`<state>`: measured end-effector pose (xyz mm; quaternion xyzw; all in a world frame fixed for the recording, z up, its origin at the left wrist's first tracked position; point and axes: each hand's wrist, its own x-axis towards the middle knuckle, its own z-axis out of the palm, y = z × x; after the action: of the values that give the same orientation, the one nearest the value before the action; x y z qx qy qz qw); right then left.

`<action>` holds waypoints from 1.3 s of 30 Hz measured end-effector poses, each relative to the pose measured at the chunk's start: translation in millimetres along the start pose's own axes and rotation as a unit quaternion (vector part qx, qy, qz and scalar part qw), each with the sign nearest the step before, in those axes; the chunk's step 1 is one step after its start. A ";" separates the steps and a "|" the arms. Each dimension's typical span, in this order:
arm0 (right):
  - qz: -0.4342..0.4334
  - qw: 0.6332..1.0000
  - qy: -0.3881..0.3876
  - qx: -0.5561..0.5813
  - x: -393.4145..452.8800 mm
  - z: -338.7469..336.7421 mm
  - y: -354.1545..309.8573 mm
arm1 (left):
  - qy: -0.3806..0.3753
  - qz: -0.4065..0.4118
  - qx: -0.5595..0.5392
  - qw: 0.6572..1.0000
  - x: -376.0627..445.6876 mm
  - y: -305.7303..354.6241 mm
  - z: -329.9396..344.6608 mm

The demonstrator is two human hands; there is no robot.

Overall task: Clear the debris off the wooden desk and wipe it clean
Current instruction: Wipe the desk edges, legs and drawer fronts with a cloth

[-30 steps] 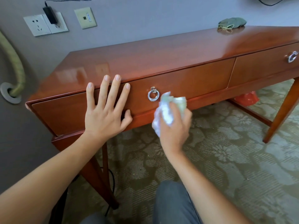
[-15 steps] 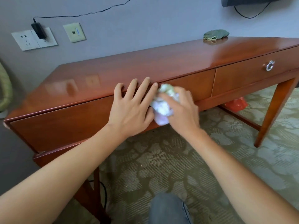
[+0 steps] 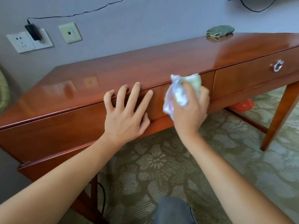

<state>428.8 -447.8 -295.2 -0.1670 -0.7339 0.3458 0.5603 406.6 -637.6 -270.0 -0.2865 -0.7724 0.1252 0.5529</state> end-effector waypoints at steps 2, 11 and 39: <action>-0.208 0.976 -0.054 -0.026 -29.9 2.2 -1.8 | 0.010 -0.010 -0.009 1.000 -0.7 -0.4 1.4; -0.104 0.994 0.022 0.034 0.6 6.7 7.6 | 0.018 -0.027 -0.014 0.999 2.0 3.8 -0.6; -0.121 0.992 -0.004 -0.040 42.6 -6.4 39.6 | 0.033 -0.040 -0.015 0.999 -3.9 1.9 10.7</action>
<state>415.7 -390.9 -291.7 -0.0981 -0.7642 0.2463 0.5879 398.1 -637.1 -277.8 -0.2677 -0.7663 0.0824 0.5782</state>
